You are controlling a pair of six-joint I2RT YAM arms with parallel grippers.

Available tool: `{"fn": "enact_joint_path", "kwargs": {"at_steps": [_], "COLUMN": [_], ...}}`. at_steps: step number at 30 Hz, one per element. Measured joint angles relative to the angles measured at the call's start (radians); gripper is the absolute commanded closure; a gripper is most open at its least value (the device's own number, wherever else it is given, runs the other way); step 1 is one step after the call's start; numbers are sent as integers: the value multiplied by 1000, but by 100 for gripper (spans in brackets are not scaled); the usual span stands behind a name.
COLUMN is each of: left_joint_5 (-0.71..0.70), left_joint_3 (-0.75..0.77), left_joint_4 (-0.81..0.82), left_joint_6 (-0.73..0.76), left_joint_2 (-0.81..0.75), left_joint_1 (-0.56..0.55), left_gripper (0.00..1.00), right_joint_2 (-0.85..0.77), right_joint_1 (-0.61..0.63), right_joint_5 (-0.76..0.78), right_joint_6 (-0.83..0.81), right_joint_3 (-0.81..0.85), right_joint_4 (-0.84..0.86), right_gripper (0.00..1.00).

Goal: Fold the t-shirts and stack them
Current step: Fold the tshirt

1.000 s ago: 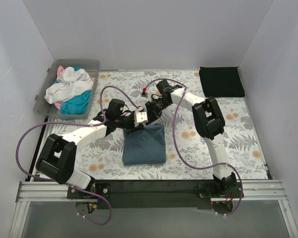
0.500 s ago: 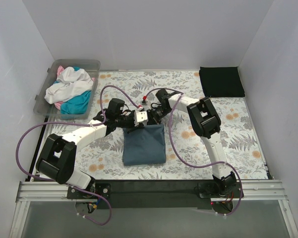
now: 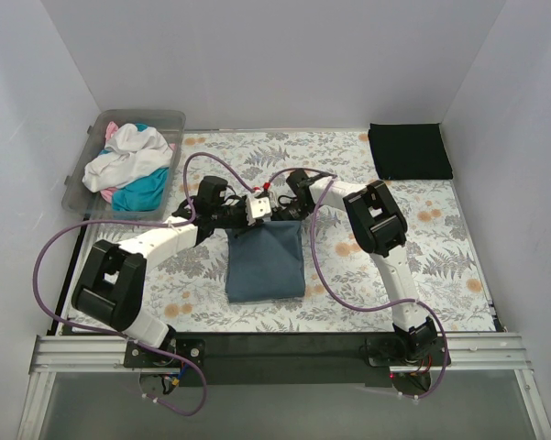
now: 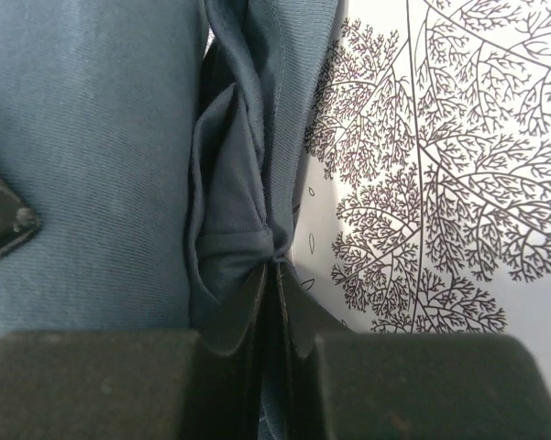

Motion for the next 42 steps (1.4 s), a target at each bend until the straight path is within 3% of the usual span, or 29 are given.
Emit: {"fn": "enact_joint_path", "kwargs": {"at_steps": [15, 18, 23, 28, 34, 40, 42], "left_joint_5": [-35, -36, -35, -19, -38, -66, -52], "left_joint_3": [-121, -135, -170, -170, -93, 3, 26], "left_joint_4": [196, 216, 227, 224, 216, 170, 120], "left_joint_6": [15, 30, 69, 108, 104, -71, -182], "left_joint_2": [10, 9, -13, -19, 35, 29, -8], "left_joint_1": [0, 0, 0, 0, -2, 29, 52], "left_gripper": [100, 100, 100, 96, 71, 53, 53], "right_joint_2": [-40, -55, -87, -102, -155, -227, -291], "right_joint_1": [13, 13, 12, -2, -70, -238, -285], "right_joint_5": [183, 224, 361, 409, 427, 377, 335], "right_joint_6": [10, 14, 10, 18, 43, 93, 111], "right_joint_3": [53, 53, 102, 184, 237, 201, 123], "right_joint_4": [-19, -18, 0, 7, 14, 32, 47], "right_gripper": [78, 71, 45, 42, 40, 19, 16]}}
